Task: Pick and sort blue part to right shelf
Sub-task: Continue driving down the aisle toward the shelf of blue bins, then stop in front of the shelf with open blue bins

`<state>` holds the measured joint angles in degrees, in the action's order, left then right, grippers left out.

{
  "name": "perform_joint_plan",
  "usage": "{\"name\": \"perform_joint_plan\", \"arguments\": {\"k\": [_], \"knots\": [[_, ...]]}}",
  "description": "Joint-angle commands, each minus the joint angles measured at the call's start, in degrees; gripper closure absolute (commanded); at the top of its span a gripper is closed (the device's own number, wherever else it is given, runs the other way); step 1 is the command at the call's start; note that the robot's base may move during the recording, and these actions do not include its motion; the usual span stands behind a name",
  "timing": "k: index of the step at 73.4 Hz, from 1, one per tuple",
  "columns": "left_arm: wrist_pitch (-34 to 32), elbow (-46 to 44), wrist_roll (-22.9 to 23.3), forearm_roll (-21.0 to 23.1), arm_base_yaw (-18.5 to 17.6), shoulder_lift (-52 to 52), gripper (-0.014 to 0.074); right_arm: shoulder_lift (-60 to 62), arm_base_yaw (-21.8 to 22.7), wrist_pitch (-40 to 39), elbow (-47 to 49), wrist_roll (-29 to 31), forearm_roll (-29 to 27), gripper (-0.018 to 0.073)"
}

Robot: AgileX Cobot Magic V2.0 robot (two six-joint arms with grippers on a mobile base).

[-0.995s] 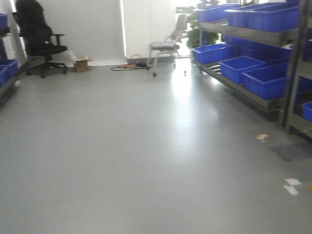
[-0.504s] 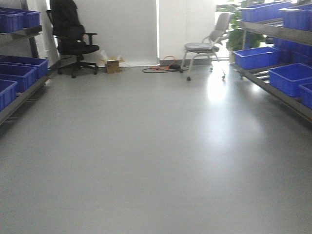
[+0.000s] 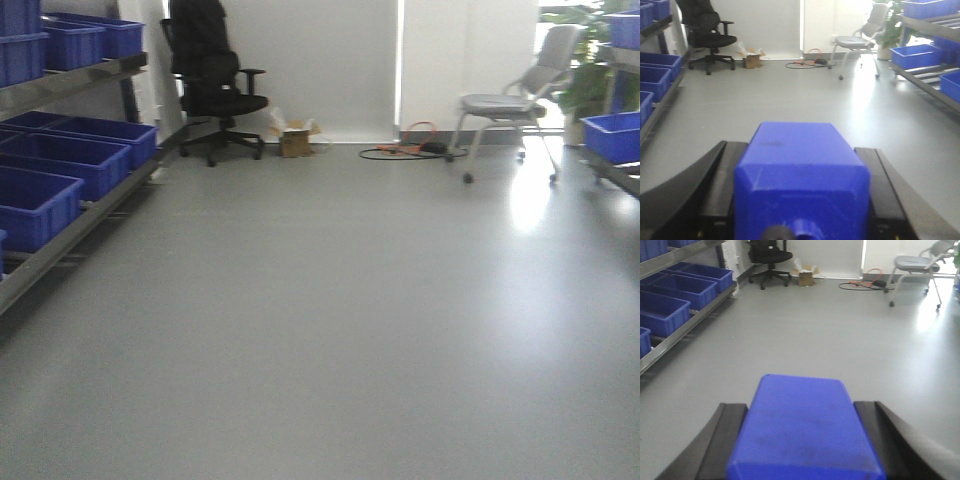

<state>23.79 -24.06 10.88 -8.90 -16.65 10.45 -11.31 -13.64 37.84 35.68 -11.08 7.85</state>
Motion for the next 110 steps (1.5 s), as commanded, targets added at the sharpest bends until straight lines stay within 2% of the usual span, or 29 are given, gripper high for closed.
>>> {"name": "perform_joint_plan", "arguments": {"k": [1, 110], "knots": [[-4.98, -1.7, 0.13, -0.3, -0.06, 0.73, 0.0355, -1.12, 0.05, -5.18, 1.31, 0.34, 0.85, 0.0331], [-4.98, -1.7, 0.13, -0.3, -0.06, 0.73, 0.0355, -1.12, 0.05, -5.18, 1.31, 0.34, 0.85, 0.0331]]}}
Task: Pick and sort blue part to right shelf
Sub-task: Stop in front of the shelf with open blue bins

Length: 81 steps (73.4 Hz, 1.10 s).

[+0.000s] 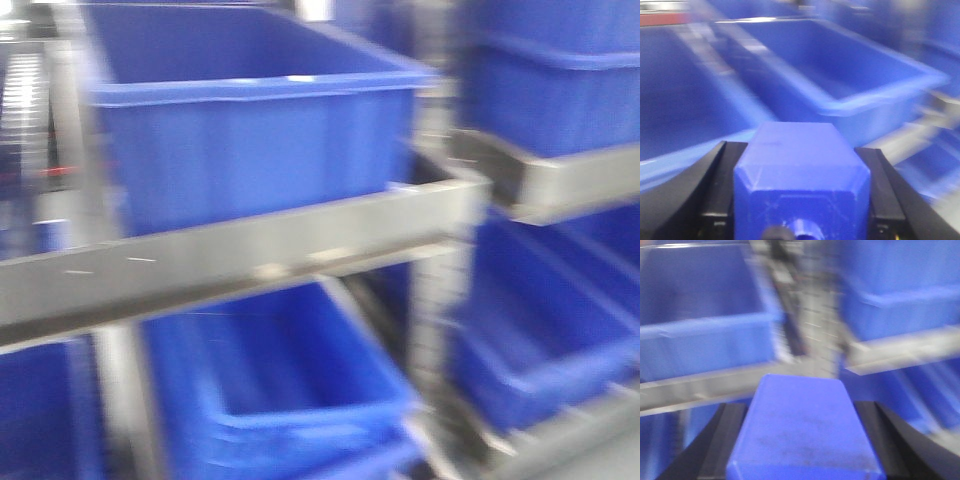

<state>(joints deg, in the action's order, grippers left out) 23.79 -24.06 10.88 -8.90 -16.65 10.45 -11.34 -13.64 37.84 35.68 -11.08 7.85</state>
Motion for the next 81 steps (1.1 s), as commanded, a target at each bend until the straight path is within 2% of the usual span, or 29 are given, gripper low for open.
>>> {"name": "perform_joint_plan", "arguments": {"k": [1, 81], "knots": [[-4.98, -1.7, 0.13, -0.3, -0.06, 0.73, 0.0355, -1.09, 0.05, -5.18, 1.31, 0.34, 0.85, 0.0331], [-4.98, -1.7, 0.13, -0.3, -0.06, 0.73, 0.0355, -1.09, 0.05, -5.18, 1.31, 0.34, 0.85, 0.0331]]}}
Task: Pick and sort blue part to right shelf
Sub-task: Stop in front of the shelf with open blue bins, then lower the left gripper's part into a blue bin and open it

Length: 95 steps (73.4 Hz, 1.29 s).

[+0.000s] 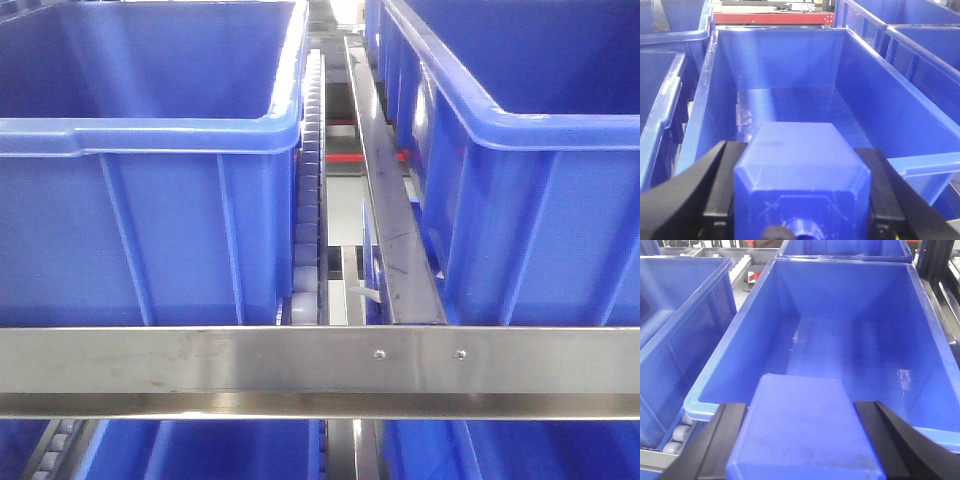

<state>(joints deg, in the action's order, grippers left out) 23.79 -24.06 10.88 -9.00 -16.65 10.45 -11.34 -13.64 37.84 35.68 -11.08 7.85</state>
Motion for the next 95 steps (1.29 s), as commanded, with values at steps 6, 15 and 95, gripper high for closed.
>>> {"name": "perform_joint_plan", "arguments": {"k": [6, 15, 95], "knots": [[-4.98, -1.7, 0.13, -0.2, -0.06, 0.73, 0.0355, -1.09, 0.05, -5.18, 1.31, 0.34, 0.85, 0.0331], [-4.98, -1.7, 0.13, -0.2, -0.06, 0.73, 0.0355, -1.09, 0.05, -5.18, 1.31, 0.34, 0.85, 0.0331], [-0.29, -47.89, 0.41, 1.99, 0.5, 73.23, 0.0354, -1.09, 0.05, -6.36, 1.31, 0.34, 0.85, 0.0331]]}}
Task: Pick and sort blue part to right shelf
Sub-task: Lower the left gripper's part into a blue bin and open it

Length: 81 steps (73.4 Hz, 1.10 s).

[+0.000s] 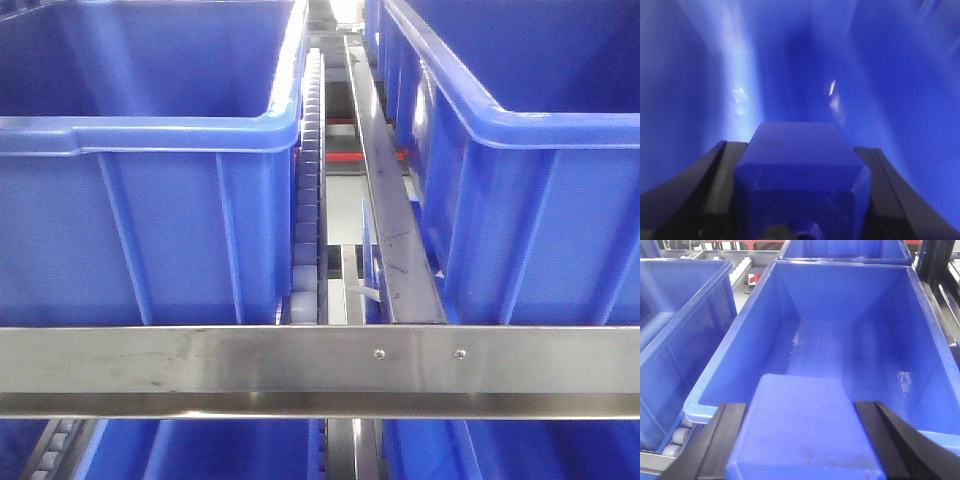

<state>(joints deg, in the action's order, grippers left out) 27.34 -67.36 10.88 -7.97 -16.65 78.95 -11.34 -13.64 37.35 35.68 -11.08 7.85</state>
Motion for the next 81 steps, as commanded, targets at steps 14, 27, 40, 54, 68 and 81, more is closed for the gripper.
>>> {"name": "perform_joint_plan", "arguments": {"k": [14, 27, 40, 54, 68, 81], "knots": [[-0.91, -14.03, 0.41, 6.01, 3.65, 20.44, 0.0354, -1.09, 0.05, -5.48, 1.31, 0.34, 0.85, 0.0331], [8.06, -24.37, -0.18, 5.78, 3.89, 30.9, 0.0354, -1.09, 0.05, -5.08, 1.31, 0.34, 0.85, 0.0331], [13.03, -29.72, -0.22, 5.64, 3.89, 35.88, 0.0352, -1.09, 0.05, -5.01, 1.31, 0.34, 0.85, 0.0331], [13.14, -29.82, -0.31, 5.19, 3.89, 36.02, 0.0181, -1.09, 0.05, -4.64, 1.31, 0.34, 0.85, 0.0331], [15.13, -30.55, -0.31, 5.19, 3.89, 36.02, -0.0093, -1.09, 0.05, -4.64, 1.31, 0.34, 0.85, 0.0331], [16.35, -32.03, -0.43, 5.19, 3.89, 32.88, -0.0104, -1.09, 0.05, -4.64, 1.31, 0.34, 0.85, 0.0331]]}}
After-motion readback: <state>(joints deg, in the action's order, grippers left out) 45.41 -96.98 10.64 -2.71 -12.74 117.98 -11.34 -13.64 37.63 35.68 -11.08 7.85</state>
